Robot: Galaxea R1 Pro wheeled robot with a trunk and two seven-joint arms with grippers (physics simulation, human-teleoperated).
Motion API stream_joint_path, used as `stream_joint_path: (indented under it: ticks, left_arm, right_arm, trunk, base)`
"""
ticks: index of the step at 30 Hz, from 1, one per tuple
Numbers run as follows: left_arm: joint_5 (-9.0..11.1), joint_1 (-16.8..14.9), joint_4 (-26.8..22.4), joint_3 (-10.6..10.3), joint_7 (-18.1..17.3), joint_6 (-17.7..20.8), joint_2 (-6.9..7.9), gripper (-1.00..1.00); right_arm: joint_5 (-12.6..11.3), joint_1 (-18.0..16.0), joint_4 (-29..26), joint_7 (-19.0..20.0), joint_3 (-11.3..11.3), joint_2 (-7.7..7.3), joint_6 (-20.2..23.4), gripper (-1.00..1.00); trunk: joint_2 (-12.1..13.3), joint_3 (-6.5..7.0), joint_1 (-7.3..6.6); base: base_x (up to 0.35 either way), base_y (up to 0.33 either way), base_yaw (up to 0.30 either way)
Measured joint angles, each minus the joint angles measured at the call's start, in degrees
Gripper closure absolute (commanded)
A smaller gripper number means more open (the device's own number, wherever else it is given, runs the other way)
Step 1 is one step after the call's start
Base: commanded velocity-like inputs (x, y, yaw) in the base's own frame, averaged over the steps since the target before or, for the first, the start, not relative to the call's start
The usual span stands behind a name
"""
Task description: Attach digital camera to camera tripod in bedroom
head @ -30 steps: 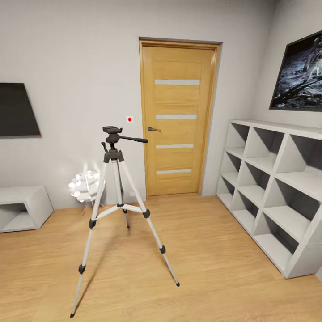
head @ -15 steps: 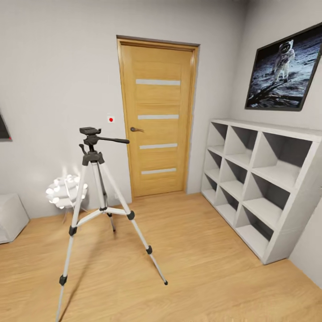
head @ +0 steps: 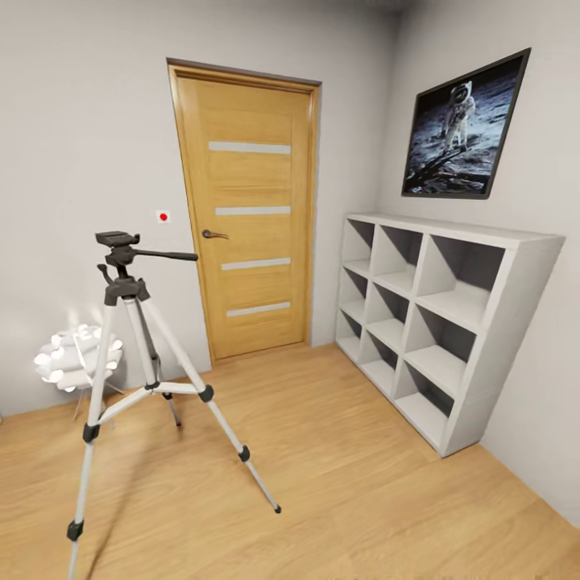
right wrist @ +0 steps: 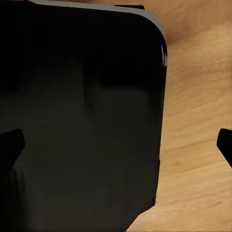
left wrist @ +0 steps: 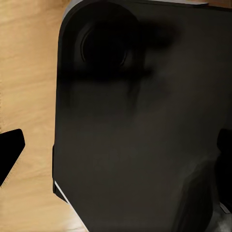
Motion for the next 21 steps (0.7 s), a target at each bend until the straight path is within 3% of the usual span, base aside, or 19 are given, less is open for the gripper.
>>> stream_joint_path:
  ticks: [21]
  left_arm:
    - [0.1,0.0,0.0,0.0,0.0,0.0,0.00,-1.00]
  right_arm:
    - [0.0,0.0,0.0,0.0,0.0,-0.02,0.0,-1.00]
  trunk:
    - [0.0,0.00,0.00]
  base:
    - [0.000,0.000,-0.244]
